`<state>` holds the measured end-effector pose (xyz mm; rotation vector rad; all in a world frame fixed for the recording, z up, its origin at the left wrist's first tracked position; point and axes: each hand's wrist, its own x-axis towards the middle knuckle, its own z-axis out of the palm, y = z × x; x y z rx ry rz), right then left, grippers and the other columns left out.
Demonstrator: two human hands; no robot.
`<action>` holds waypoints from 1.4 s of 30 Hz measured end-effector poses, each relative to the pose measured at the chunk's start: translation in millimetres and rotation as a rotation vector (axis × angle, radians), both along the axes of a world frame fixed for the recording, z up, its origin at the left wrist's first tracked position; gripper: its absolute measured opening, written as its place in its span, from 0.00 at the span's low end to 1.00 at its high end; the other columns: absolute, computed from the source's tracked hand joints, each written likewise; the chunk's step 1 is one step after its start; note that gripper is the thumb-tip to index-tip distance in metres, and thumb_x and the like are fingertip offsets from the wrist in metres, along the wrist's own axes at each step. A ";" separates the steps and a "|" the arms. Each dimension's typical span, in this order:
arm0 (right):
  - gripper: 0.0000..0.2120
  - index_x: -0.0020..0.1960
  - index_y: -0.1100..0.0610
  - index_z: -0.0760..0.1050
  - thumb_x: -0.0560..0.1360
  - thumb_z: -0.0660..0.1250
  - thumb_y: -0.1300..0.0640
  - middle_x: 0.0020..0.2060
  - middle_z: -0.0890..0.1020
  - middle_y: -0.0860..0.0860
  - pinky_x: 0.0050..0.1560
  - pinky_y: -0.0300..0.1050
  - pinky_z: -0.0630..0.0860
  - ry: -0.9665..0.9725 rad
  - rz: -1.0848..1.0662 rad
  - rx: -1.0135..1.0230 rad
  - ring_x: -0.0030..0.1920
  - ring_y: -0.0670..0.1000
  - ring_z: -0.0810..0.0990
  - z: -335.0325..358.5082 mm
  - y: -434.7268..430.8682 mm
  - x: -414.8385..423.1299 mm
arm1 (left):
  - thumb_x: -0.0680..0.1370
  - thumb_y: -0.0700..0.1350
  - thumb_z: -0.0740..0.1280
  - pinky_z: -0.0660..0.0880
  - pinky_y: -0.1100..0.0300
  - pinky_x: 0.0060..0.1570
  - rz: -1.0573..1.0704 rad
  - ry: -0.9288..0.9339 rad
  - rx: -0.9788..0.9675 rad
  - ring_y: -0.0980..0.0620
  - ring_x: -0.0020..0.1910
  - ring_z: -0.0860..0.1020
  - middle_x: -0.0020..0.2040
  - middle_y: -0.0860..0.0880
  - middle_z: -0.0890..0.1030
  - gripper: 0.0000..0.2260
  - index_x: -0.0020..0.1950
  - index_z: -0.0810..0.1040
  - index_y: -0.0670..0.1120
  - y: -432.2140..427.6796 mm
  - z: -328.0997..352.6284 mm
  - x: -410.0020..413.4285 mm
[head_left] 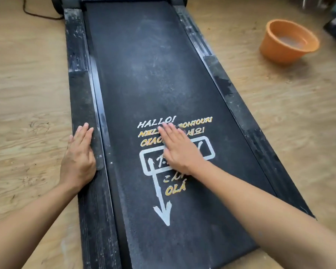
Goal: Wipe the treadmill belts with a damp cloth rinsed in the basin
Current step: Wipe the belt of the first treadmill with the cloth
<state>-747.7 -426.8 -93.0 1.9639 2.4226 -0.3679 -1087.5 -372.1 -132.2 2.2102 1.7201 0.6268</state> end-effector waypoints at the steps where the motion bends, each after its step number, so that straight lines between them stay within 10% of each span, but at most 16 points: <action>1: 0.33 0.86 0.55 0.46 0.83 0.46 0.47 0.85 0.46 0.53 0.83 0.56 0.48 -0.011 -0.118 -0.014 0.85 0.52 0.43 2.9 0.2 37.7 | 0.81 0.40 0.50 0.44 0.56 0.84 0.002 -0.004 0.000 0.53 0.85 0.54 0.84 0.49 0.60 0.28 0.82 0.65 0.42 -0.2 -0.3 0.2; 6: 0.40 0.86 0.57 0.44 0.83 0.44 0.33 0.85 0.46 0.53 0.84 0.54 0.48 -0.035 -0.519 -0.070 0.85 0.53 0.44 11.7 -23.0 150.5 | 0.80 0.40 0.51 0.43 0.57 0.83 0.019 -0.044 -0.003 0.52 0.85 0.55 0.84 0.48 0.61 0.28 0.82 0.66 0.42 -1.2 2.4 2.8; 10: 0.51 0.85 0.62 0.44 0.76 0.37 0.25 0.85 0.46 0.59 0.83 0.58 0.45 0.067 -0.806 -0.048 0.85 0.57 0.43 8.2 -13.4 67.3 | 0.80 0.38 0.52 0.43 0.58 0.83 0.042 -0.060 0.011 0.51 0.84 0.56 0.84 0.48 0.61 0.28 0.82 0.66 0.41 -1.8 3.2 4.7; 17: 0.38 0.86 0.58 0.49 0.84 0.46 0.35 0.85 0.47 0.57 0.83 0.53 0.41 0.115 -0.075 0.000 0.85 0.54 0.42 -0.3 -0.2 -174.1 | 0.80 0.38 0.53 0.43 0.58 0.83 0.004 -0.109 0.010 0.50 0.84 0.56 0.84 0.47 0.61 0.28 0.82 0.66 0.41 1.6 -0.9 0.0; 22: 0.37 0.86 0.53 0.45 0.85 0.45 0.33 0.85 0.44 0.50 0.84 0.52 0.42 0.057 0.227 -0.023 0.84 0.48 0.39 -1.5 -42.6 -112.2 | 0.79 0.36 0.53 0.46 0.51 0.84 -0.002 -0.109 -0.010 0.51 0.85 0.55 0.84 0.48 0.61 0.29 0.82 0.66 0.42 -0.9 3.4 -0.2; 29: 0.44 0.86 0.53 0.41 0.80 0.39 0.27 0.85 0.41 0.51 0.83 0.52 0.42 -0.046 -0.430 -0.105 0.84 0.50 0.38 9.8 -50.3 127.4 | 0.79 0.34 0.53 0.45 0.50 0.84 0.009 -0.109 -0.026 0.53 0.85 0.53 0.85 0.48 0.60 0.29 0.82 0.66 0.42 -2.4 3.0 0.5; 34: 0.50 0.85 0.60 0.46 0.77 0.38 0.25 0.85 0.47 0.59 0.83 0.60 0.46 0.054 -0.750 -0.065 0.85 0.57 0.44 4.6 -52.4 93.4 | 0.79 0.35 0.53 0.44 0.52 0.84 0.036 -0.133 -0.029 0.52 0.85 0.54 0.84 0.49 0.61 0.29 0.82 0.66 0.42 -2.4 4.9 3.3; 42: 0.34 0.86 0.59 0.46 0.85 0.48 0.45 0.85 0.45 0.57 0.84 0.57 0.46 0.085 -0.069 0.020 0.85 0.56 0.42 -14.5 -55.3 -164.5 | 0.79 0.38 0.52 0.45 0.52 0.84 0.028 -0.113 -0.015 0.51 0.84 0.56 0.84 0.48 0.62 0.29 0.82 0.67 0.42 -1.9 6.4 3.6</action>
